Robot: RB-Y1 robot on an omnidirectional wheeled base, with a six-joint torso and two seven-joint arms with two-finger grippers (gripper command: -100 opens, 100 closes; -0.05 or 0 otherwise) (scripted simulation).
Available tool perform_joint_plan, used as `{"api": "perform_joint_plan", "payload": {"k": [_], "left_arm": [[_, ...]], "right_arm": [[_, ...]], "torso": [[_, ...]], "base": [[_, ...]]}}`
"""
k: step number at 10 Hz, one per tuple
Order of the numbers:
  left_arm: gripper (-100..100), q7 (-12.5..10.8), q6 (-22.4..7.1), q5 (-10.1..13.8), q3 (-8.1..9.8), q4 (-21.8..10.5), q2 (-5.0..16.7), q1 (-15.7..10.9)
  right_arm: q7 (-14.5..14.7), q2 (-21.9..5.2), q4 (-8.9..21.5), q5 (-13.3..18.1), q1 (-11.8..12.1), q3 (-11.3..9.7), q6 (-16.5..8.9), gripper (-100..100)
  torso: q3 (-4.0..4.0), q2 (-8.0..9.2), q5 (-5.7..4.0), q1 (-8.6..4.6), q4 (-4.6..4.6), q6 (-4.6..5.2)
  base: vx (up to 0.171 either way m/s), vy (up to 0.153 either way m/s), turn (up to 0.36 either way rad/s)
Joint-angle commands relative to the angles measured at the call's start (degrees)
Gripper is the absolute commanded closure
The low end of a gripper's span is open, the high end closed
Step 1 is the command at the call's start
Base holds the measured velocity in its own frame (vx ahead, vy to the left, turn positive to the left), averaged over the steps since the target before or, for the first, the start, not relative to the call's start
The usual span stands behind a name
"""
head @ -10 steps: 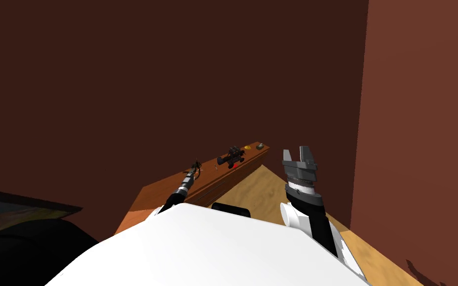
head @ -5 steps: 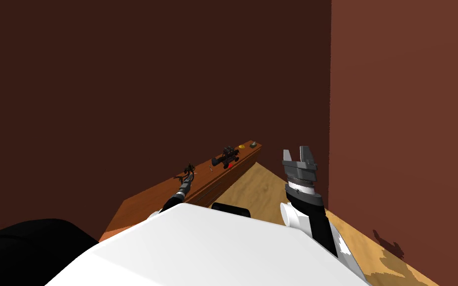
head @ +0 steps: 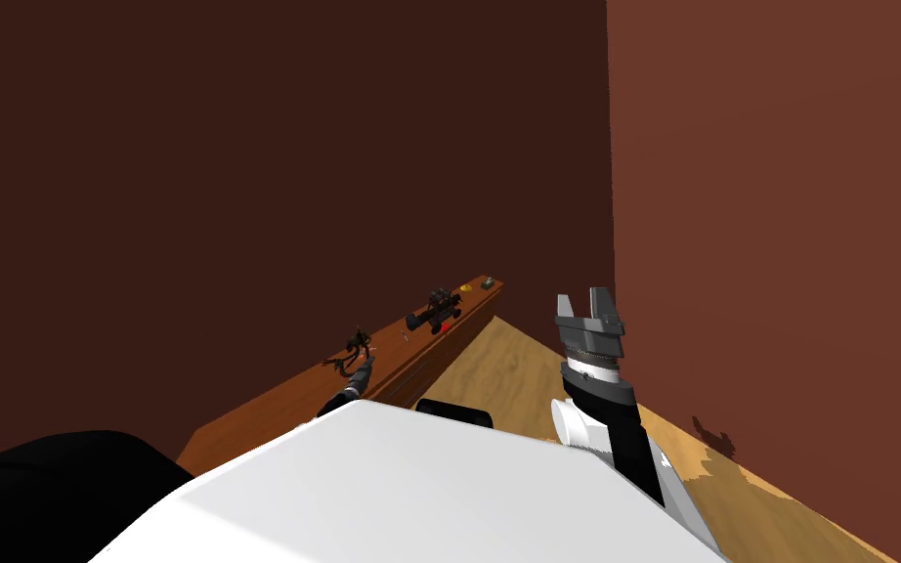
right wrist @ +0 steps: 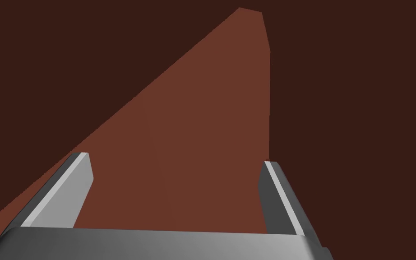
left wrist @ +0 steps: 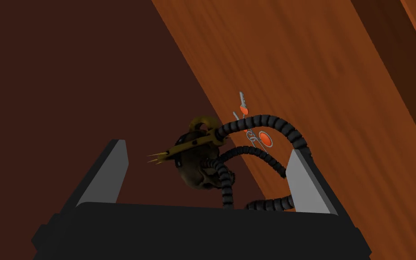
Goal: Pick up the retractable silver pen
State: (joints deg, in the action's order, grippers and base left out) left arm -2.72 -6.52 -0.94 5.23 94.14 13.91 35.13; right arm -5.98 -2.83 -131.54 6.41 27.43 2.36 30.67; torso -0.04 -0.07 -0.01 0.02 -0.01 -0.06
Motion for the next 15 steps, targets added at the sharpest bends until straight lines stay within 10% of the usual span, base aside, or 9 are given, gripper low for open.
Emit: {"api": "perform_joint_plan", "payload": {"k": [1,15], "left_arm": [[-100,1.25,-2.86,-0.33,0.60,-2.86,0.24,-1.26],[-100,13.13,-19.79,-1.26,5.22,-21.34,2.72,-9.84]], "right_arm": [[0.00,0.00,0.00,0.00,0.00,0.00,0.00,0],[0.00,0.00,0.00,0.00,0.02,0.01,0.00,0]], "torso": [[0.00,0.00,0.00,0.00,0.00,0.00],[-0.12,-0.19,0.02,0.07,-0.05,-0.05]], "base": [[0.029,-0.015,-0.314],[0.056,0.005,-0.205]]}}
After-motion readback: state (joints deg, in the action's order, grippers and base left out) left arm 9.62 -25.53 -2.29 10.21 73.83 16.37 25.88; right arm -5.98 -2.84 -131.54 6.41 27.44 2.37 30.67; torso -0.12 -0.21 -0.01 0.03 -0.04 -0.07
